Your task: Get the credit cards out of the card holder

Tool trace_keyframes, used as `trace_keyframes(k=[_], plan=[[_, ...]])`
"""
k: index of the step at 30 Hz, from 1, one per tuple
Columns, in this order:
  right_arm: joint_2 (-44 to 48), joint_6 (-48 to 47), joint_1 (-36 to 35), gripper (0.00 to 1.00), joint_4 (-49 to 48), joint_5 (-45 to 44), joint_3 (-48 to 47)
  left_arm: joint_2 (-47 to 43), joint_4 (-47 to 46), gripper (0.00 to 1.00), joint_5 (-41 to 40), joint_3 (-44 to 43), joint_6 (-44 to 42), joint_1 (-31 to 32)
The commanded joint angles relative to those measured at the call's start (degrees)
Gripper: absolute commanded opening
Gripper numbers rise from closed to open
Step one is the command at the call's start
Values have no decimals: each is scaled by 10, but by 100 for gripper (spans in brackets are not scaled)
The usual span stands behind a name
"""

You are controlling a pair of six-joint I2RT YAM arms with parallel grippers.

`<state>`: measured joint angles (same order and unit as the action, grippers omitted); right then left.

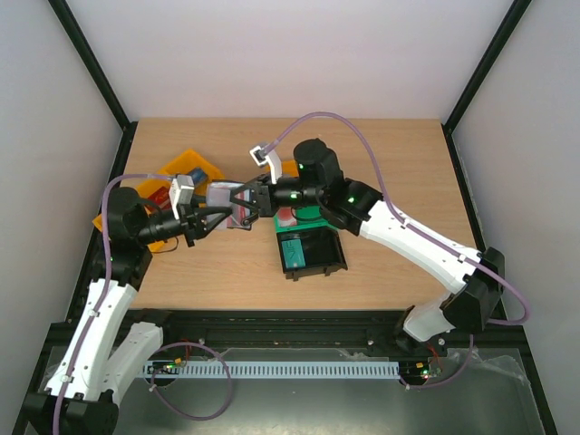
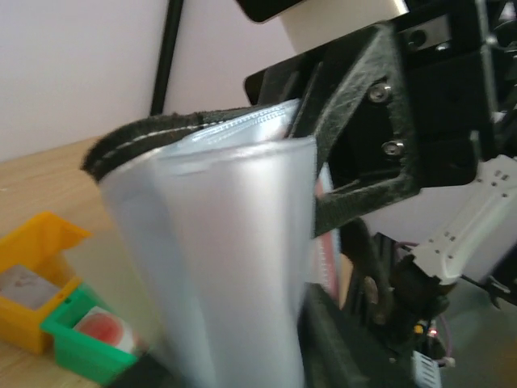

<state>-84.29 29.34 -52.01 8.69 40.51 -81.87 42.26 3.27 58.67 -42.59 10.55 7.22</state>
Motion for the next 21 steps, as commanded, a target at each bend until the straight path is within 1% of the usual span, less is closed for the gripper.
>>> trace_keyframes(k=[1, 3, 9, 10, 12, 14, 16, 17, 21], plan=[[48, 10, 3, 2, -76, 74, -10, 5, -15, 14, 35, 2, 24, -5], [51, -3, 10, 2, -60, 66, -7, 4, -20, 4, 36, 1, 37, -5], [60, -22, 25, 2, -36, 47, 0, 2, -25, 2, 51, 3, 48, -6], [61, -26, 25, 8, -34, 50, 1, 1, -32, 2, 54, 4, 55, -7], [61, -41, 25, 25, -23, 53, 1, 1, -49, 2, 59, 4, 75, -8], [68, -67, 26, 36, -7, 54, 2, 1, -64, 2, 66, 5, 91, -10], [79, -92, 28, 41, 7, 51, 6, 1, -77, 2, 73, 6, 103, -11], [87, -102, 29, 42, 13, 50, 9, 1, -82, 2, 77, 6, 108, -11], [101, -124, 31, 40, 23, 56, 29, 3, -119, 2, 89, 6, 141, -13]])
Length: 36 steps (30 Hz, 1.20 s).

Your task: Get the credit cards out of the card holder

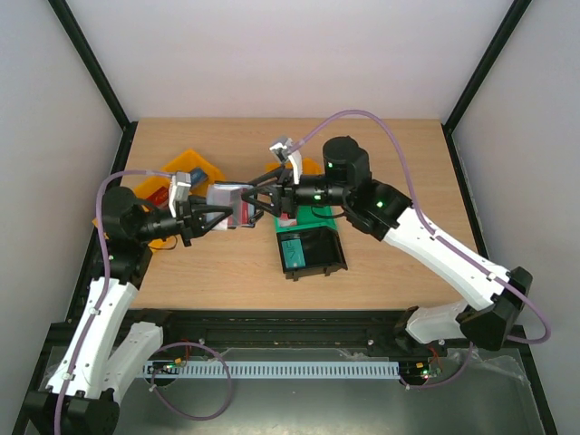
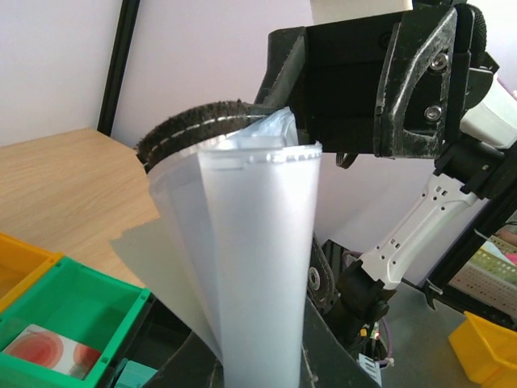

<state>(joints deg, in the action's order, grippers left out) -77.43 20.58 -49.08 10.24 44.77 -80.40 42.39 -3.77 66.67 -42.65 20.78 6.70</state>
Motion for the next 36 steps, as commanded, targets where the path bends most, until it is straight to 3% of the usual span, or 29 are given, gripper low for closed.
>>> trace_keyframes(k=[1, 16, 28, 32, 33, 34, 36], plan=[[34, -36, 2, 39, 6, 16, 20, 2, -55, 2, 12, 7, 46, -8], [2, -14, 2, 14, -18, 15, 52, 3, -104, 2, 45, 9, 85, -8], [-21, 49, 1, 17, -131, 60, 64, 7, -143, 2, 71, 15, 101, 10], [-27, 66, 0, 3, -160, 83, 63, 8, -131, 2, 48, 16, 93, 10], [-25, 67, 0, 2, -164, 85, 63, 8, -120, 6, 34, 16, 85, 9], [-22, 67, 1, 2, -165, 85, 63, 7, -107, 21, 14, 17, 79, 7], [-14, 57, 2, 2, -150, 67, 62, 6, -71, 60, -29, 15, 53, 0]])
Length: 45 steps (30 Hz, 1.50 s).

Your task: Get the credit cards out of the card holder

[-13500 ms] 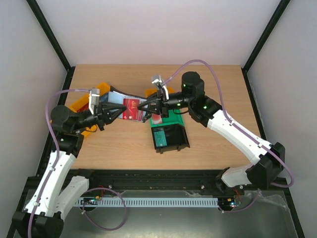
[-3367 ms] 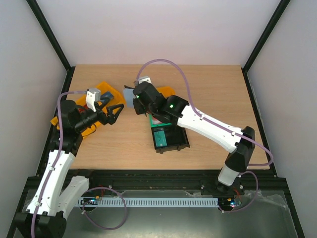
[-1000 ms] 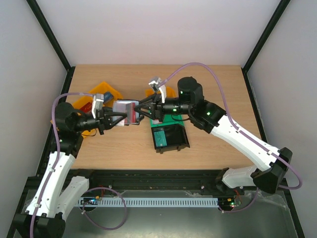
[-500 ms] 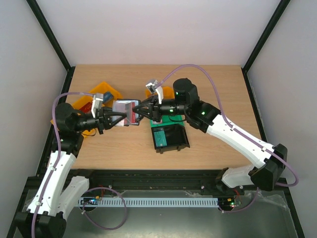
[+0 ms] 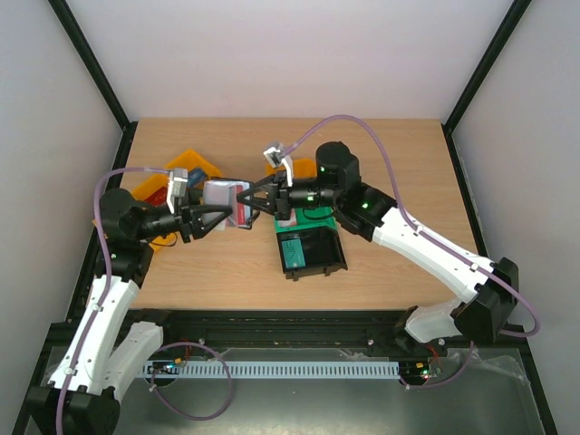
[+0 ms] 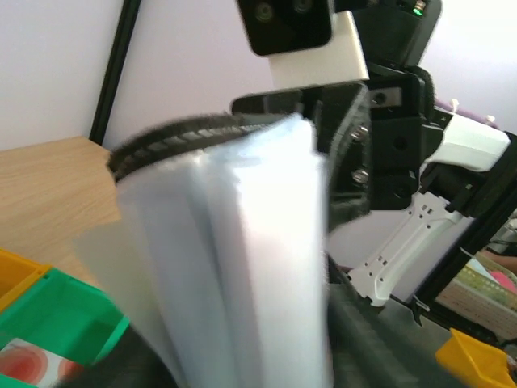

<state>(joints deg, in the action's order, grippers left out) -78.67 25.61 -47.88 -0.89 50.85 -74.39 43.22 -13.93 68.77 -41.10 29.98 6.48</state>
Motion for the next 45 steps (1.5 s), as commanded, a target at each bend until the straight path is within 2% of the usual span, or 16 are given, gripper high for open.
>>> trace_keyframes(k=[1, 2, 3, 6, 8, 11, 16, 21, 26, 33, 36, 39, 40, 42, 43, 45], plan=[[4, -2, -10, 2, -20, -12, 0, -3, 53, 71, -76, -3, -60, -1], [6, -13, -11, 2, 4, -33, -5, -4, 80, 78, -107, -7, -85, -4], [4, -21, -11, 2, 35, -58, -13, -5, 104, 79, -136, -10, -109, -7], [-10, -41, -12, 2, 119, -100, -41, -8, 189, 79, -228, -28, -207, -9], [-6, -37, -12, 2, 118, -80, -38, -8, 229, 77, -301, -40, -255, -10], [13, -23, -12, 2, 85, -82, -19, -9, 257, 77, -387, -55, -284, -18], [14, -11, -11, 1, 65, -72, -13, -17, 251, 81, -338, -53, -269, -30], [15, -18, -8, 2, 78, -84, -19, -27, 255, 82, -352, -54, -249, -51], [17, -14, -4, 2, 89, -98, -23, -31, 259, 81, -316, -48, -254, -59], [43, -14, 13, 2, 60, -78, 1, -30, 278, 79, -399, -57, -299, -73], [43, -12, 20, 2, 102, -136, -11, -31, 284, 82, -433, -69, -315, -80], [20, -2, 19, 2, 193, -270, -55, -31, 284, 86, -467, -85, -319, -85], [11, 6, 19, 2, 215, -299, -68, -30, 282, 85, -451, -90, -330, -85], [-2, 26, 19, 2, 219, -311, -75, -29, 268, 72, -342, -95, -344, -82], [-5, 40, 18, 2, 208, -311, -71, -28, 251, 67, -304, -91, -328, -76], [-12, 68, 14, 2, 186, -316, -63, -22, 218, 66, -276, -74, -269, -48]])
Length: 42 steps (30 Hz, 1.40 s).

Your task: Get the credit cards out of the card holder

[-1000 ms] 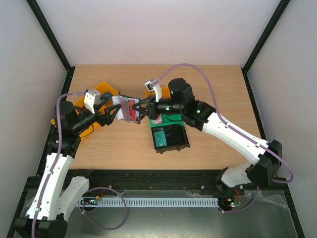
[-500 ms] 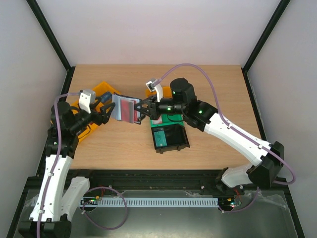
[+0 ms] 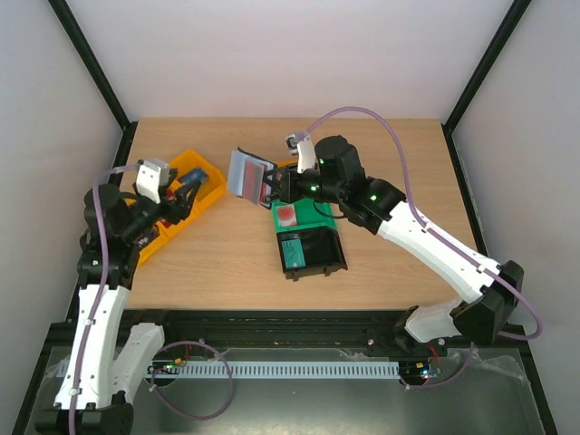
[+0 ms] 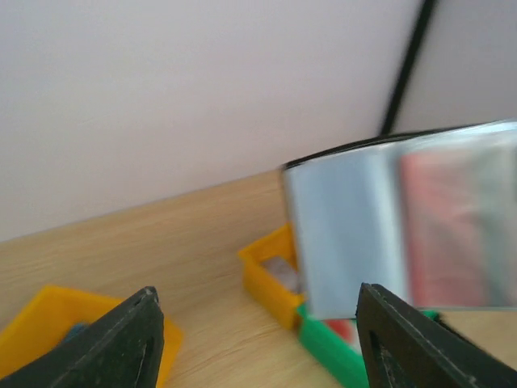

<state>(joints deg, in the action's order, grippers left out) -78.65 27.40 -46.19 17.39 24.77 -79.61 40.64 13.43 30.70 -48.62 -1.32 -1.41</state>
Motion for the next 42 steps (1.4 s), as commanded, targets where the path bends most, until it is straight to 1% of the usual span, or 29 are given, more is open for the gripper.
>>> trace_keyframes(k=[1, 3, 5, 8, 10, 13, 15, 20, 23, 25, 28, 30, 32, 35, 37, 39, 40, 42], plan=[[-18, 60, -7, 2, -2, -69, -11, 8, -60, 68, 103, 9, 59, 47], [-30, 72, -23, 2, -3, -91, -20, 19, -44, 73, 82, 13, 39, 81], [-42, 77, -37, 2, -5, -101, -32, 36, -22, 79, 54, 0, -4, 125], [-54, 79, -54, 2, -18, -93, -41, 65, -4, 89, 5, -27, -66, 167], [-60, 80, -63, 2, -23, -88, -46, 81, 2, 98, -22, -38, -102, 188], [-65, 79, -69, 2, -23, -89, -53, 99, 15, 99, -35, -47, -152, 218], [-65, 78, -69, 2, -29, -84, -54, 108, 19, 99, -64, -51, -166, 225], [-55, 57, -70, 2, -36, -57, -53, 112, 19, 98, -173, -51, -189, 225], [-40, 41, -64, 2, -34, -61, -44, 106, 25, 99, -198, -56, -183, 216], [-29, 36, -52, 2, -32, -53, -34, 99, 34, 99, -170, -58, -176, 203], [-14, 26, -36, 2, -30, -33, -20, 92, 53, 99, -84, -61, -177, 182], [-9, 14, -29, 2, -23, -19, -19, 90, 53, 99, -54, -61, -166, 173], [-3, 0, -23, 2, -17, -7, -19, 88, 50, 99, -40, -57, -160, 161], [4, -13, -17, 2, -19, 20, -17, 90, 46, 99, -45, -49, -156, 148], [11, -25, -9, 2, -24, 51, -16, 91, 46, 99, -51, -44, -145, 135], [21, -41, 3, 2, -32, 99, -9, 93, 42, 99, -34, -39, -116, 107], [27, -53, 7, 2, -32, 119, -6, 95, 41, 99, -8, -37, -99, 86], [36, -86, 17, 2, -20, 166, -4, 101, 41, 99, 108, -37, -76, 39]])
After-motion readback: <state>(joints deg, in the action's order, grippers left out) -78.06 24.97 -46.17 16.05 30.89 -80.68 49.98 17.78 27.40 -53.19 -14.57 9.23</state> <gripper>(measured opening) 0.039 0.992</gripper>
